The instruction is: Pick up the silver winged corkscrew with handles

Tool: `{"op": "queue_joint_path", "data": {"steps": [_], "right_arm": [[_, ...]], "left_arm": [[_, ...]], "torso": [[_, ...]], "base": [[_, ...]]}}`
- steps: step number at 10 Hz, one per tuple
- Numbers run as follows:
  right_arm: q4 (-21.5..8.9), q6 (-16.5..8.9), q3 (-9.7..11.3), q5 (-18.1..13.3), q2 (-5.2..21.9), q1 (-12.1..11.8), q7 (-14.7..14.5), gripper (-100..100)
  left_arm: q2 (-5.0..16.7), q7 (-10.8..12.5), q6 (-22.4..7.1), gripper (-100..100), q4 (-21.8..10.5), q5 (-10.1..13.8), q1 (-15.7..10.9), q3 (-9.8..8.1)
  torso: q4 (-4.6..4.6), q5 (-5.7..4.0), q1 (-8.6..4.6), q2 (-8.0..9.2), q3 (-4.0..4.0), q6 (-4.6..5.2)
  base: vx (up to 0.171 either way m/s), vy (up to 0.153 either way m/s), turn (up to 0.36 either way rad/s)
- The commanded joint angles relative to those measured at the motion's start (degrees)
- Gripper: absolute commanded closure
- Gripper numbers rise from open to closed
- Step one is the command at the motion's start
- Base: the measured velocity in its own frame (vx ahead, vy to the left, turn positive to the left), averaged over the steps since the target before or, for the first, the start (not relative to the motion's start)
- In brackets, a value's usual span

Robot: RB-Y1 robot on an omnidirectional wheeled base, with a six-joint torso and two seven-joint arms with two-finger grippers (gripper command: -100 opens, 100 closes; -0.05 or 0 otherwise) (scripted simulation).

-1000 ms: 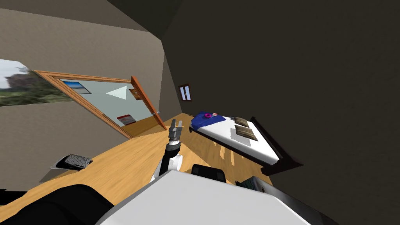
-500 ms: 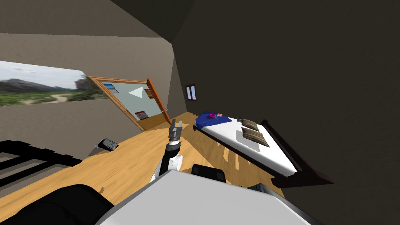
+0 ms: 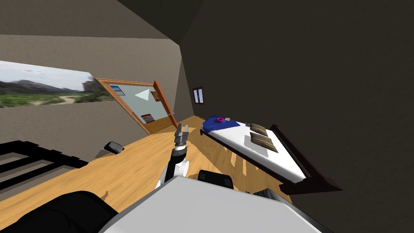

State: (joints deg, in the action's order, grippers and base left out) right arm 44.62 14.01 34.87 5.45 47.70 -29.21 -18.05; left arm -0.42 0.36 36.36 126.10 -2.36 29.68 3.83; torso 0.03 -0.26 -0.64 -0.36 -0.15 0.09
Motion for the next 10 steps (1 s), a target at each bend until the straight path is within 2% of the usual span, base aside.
{"op": "queue_joint_path", "data": {"steps": [1,5,6,7,8,9,10], "right_arm": [[0.0,0.0,0.0,0.0,0.0,0.0,0.0,100],[0.09,0.15,-0.06,0.04,0.01,0.05,0.04,100],[0.1,0.16,-0.06,0.04,0.01,0.05,0.04,0],[1.39,0.61,0.54,0.87,1.85,-1.11,0.18,100],[2.12,0.9,0.84,1.32,2.8,-1.72,0.26,100],[1.99,0.54,0.6,1.04,2.4,-1.5,0.24,100],[2.09,0.59,0.64,1.1,2.57,-1.64,0.27,0]], "left_arm": [[0.0,0.0,0.0,0,0.0,0.0,0.0,0.0],[0.0,0.0,0.0,0,0.0,0.0,0.0,0.0],[0.0,0.0,0.0,0,0.0,0.0,0.0,0.0],[0.0,0.0,0.0,0,0.0,0.0,0.0,0.0],[0.0,0.0,0.0,0,0.0,0.0,0.01,0.0],[0.0,0.0,0.0,0,0.0,0.0,0.01,0.0],[0.0,0.0,0.0,0,0.0,0.0,0.0,0.0]], "torso": [[0.0,0.0,0.0,0.0,0.0,0.0],[-0.09,-0.05,0.0,-0.15,-0.12,-0.01],[-0.09,-0.07,-0.05,-0.16,-0.12,-0.01],[-0.09,-0.08,-0.07,-0.16,-0.12,-0.01],[-0.12,-0.04,0.02,-0.24,-0.17,0.04],[-0.13,-0.02,0.1,-0.31,-0.21,0.03],[-0.1,-0.07,0.03,-0.26,-0.18,-0.01]], "base": [[0.0,0.0,0.0],[0.0,0.0,0.0],[0.0,0.0,0.0],[0.034,0.028,-0.069],[0.056,0.046,-0.07],[0.023,0.019,-0.018],[0.0,0.0,0.0]]}}
